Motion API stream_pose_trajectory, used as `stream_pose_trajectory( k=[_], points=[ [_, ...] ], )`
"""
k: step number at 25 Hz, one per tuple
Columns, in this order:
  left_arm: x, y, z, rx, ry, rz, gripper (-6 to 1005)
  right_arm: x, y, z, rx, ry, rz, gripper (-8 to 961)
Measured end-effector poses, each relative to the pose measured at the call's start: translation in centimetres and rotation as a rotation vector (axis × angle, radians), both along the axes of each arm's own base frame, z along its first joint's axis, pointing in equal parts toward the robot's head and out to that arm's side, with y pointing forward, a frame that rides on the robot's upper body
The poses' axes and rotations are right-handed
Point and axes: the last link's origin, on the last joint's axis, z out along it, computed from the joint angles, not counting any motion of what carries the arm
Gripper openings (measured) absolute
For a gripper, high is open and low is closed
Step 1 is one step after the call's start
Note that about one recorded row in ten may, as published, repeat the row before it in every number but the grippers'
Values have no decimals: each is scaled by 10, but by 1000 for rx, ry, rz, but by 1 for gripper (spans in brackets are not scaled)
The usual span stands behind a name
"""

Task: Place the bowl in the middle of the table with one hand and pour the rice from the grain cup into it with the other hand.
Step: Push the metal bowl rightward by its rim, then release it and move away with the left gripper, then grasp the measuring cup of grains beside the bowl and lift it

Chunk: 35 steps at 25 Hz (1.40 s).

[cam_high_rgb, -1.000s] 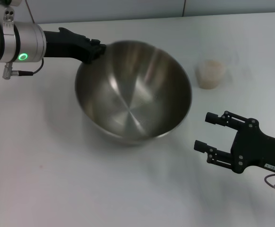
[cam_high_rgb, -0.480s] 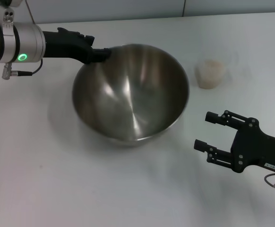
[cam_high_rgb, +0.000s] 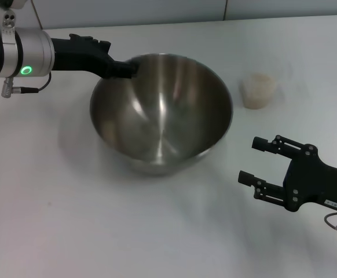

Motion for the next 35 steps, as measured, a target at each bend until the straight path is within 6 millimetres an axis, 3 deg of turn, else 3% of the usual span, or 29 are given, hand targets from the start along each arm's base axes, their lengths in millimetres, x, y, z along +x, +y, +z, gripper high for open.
stream_pose_trajectory(
  k=[11,17,18,22,31,32,35],
  points=[
    [-2,-7,5,9,0,-97,859,0,0,0,6,5,-5,715],
    [-6,-25,15,23,-68,-224,859,1,1,0,9,3,-11,715],
    [-8,-41,19,2,-106,-319,859,0,1,0,9,3,-10,715],
    [-13,-63,31,-36,-167,-440,859,-1,2,0,9,2,-6,715],
    [-23,-89,48,-97,-257,-507,860,0,4,-1,12,-6,-11,715],
    [-34,-113,57,-163,-339,-534,860,1,5,-1,14,-13,-19,715],
    [-40,-125,59,-203,-366,-551,860,3,6,-2,17,-20,-28,715]
  ],
)
